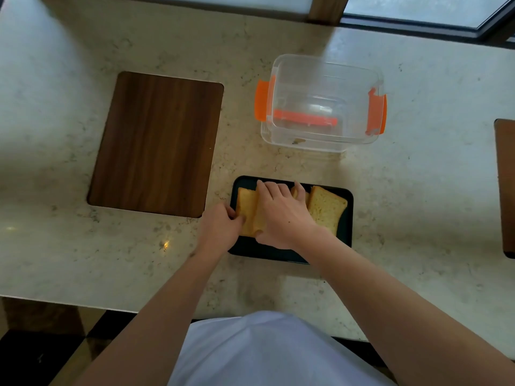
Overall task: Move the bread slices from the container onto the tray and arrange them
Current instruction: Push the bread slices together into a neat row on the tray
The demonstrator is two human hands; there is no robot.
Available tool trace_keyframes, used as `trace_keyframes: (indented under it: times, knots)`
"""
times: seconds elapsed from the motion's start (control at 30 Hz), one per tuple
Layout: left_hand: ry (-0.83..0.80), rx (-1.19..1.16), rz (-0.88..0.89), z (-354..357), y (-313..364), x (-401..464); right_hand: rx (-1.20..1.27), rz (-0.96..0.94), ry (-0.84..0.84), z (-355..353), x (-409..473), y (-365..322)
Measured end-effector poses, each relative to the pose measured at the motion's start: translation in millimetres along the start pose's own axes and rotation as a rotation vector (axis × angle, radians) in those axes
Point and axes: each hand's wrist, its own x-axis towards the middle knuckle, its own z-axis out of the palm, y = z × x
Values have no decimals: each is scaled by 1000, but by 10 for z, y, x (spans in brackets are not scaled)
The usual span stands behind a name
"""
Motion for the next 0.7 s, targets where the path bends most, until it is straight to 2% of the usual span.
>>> trace_keyframes:
  times: [0.23, 0.7]
  knots:
    - [-61, -85, -48, -20, -78, 47, -18, 16, -40, -41, -28, 62]
    - [11, -66, 8, -41, -116, 85, -5, 9, -53, -41, 11, -70]
